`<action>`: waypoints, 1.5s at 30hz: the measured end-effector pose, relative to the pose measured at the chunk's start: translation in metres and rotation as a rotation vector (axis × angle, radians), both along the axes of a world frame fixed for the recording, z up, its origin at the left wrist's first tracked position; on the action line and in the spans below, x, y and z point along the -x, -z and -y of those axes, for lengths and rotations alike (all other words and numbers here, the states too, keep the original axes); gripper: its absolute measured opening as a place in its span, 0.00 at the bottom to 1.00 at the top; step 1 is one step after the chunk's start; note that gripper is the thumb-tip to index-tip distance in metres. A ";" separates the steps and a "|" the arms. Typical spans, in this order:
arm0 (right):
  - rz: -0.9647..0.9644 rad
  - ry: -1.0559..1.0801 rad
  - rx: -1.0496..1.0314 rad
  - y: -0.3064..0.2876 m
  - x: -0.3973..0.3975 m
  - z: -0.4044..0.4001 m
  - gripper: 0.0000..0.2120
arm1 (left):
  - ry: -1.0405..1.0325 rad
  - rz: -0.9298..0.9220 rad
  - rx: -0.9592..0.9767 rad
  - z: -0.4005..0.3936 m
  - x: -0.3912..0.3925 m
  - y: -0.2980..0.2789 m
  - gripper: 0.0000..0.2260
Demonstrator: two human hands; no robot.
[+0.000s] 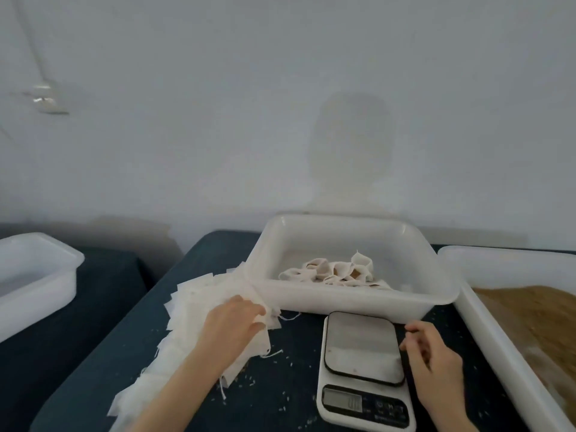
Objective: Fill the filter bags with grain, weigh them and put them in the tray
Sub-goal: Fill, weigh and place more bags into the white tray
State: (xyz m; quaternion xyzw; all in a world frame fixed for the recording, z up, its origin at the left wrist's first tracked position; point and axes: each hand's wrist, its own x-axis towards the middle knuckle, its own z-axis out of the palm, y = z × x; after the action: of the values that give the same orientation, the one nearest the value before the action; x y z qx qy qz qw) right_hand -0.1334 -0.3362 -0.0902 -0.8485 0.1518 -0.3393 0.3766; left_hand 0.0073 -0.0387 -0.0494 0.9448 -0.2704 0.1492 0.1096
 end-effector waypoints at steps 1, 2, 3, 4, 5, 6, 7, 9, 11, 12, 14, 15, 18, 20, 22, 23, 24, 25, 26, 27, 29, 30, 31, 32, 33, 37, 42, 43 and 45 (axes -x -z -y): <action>0.004 -0.001 0.001 -0.001 0.001 -0.001 0.19 | 0.021 -0.016 -0.136 -0.002 -0.001 0.011 0.16; 0.010 -0.004 0.002 -0.001 0.003 -0.001 0.20 | 0.019 -0.033 -0.246 -0.003 0.000 0.018 0.20; 0.012 -0.007 0.003 -0.003 0.004 -0.001 0.20 | 0.010 -0.032 -0.315 -0.003 0.002 0.021 0.20; 0.010 -0.011 0.004 -0.005 0.005 -0.002 0.19 | 0.021 0.005 -0.356 -0.003 0.004 0.022 0.18; 0.006 -0.018 0.008 -0.007 0.006 -0.003 0.19 | 0.039 0.077 -0.356 -0.003 0.006 0.025 0.14; 0.002 -0.032 0.010 -0.009 0.006 -0.003 0.19 | 0.058 0.129 -0.344 -0.004 0.008 0.027 0.10; -0.003 -0.052 0.009 -0.011 0.007 -0.005 0.18 | 0.074 0.152 -0.296 -0.005 0.011 0.026 0.10; -0.024 -0.101 -0.007 -0.015 0.007 -0.009 0.18 | 0.090 0.189 -0.180 -0.005 0.013 0.027 0.11; -0.051 -0.154 -0.051 -0.020 0.007 -0.014 0.17 | 0.096 0.238 -0.037 -0.003 0.017 0.022 0.10; -0.061 -0.182 -0.076 -0.023 0.005 -0.018 0.16 | 0.095 0.262 0.047 -0.003 0.019 0.019 0.10; -0.086 -0.244 -0.112 -0.031 0.000 -0.030 0.13 | 0.103 0.322 0.176 0.000 0.021 0.014 0.06; -0.106 -0.280 -0.121 -0.036 -0.003 -0.037 0.11 | 0.107 0.322 0.237 0.003 0.024 0.010 0.05; -0.158 -0.390 -0.159 -0.051 -0.012 -0.063 0.11 | 0.116 0.359 0.342 0.015 0.034 0.002 0.08; -0.157 -0.445 -0.235 -0.059 -0.019 -0.080 0.11 | 0.155 0.341 0.389 0.027 0.045 -0.001 0.10; -0.165 -0.491 -0.308 -0.066 -0.024 -0.092 0.13 | 0.218 0.327 0.414 0.041 0.055 -0.002 0.11; -0.167 -0.498 -0.346 -0.068 -0.026 -0.095 0.17 | 0.245 0.318 0.420 0.047 0.060 -0.003 0.12; -0.167 -0.488 -0.384 -0.069 -0.027 -0.096 0.21 | 0.270 0.307 0.431 0.052 0.064 -0.003 0.13; -0.170 -0.465 -0.410 -0.069 -0.028 -0.096 0.23 | 0.293 0.298 0.444 0.057 0.067 -0.002 0.13; -0.178 -0.438 -0.427 -0.068 -0.028 -0.095 0.23 | 0.315 0.294 0.457 0.060 0.069 -0.002 0.14; -0.196 -0.418 -0.449 -0.068 -0.027 -0.092 0.22 | 0.335 0.291 0.462 0.062 0.070 -0.001 0.14; -0.250 -0.422 -0.524 -0.068 -0.025 -0.087 0.18 | 0.365 0.282 0.460 0.065 0.072 0.003 0.13; -0.277 -0.438 -0.553 -0.068 -0.023 -0.084 0.17 | 0.368 0.276 0.459 0.066 0.073 0.004 0.13; -0.296 -0.454 -0.568 -0.068 -0.022 -0.081 0.16 | 0.365 0.261 0.463 0.067 0.073 0.006 0.13; -0.305 -0.463 -0.576 -0.069 -0.020 -0.079 0.15 | 0.361 0.240 0.478 0.068 0.074 0.007 0.15; -0.307 -0.466 -0.582 -0.069 -0.019 -0.077 0.15 | 0.363 0.204 0.509 0.069 0.075 0.008 0.16; -0.316 -0.462 -0.521 -0.073 -0.018 -0.070 0.08 | 0.330 0.073 0.536 0.074 0.077 0.006 0.23; -0.317 -0.385 -0.428 -0.075 -0.018 -0.066 0.05 | 0.254 -0.159 0.286 0.086 0.073 0.002 0.47; -0.318 -0.374 -0.408 -0.075 -0.018 -0.065 0.07 | 0.245 -0.190 0.284 0.088 0.072 0.002 0.50; -0.310 -0.366 -0.393 -0.075 -0.018 -0.063 0.12 | 0.251 -0.230 0.336 0.095 0.071 0.001 0.49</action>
State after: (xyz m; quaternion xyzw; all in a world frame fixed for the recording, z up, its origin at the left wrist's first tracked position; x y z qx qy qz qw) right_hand -0.1155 -0.2727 -0.0148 -0.8143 0.1148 -0.0964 0.5607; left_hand -0.0632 -0.1332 -0.0506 0.8829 -0.3430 0.0687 0.3132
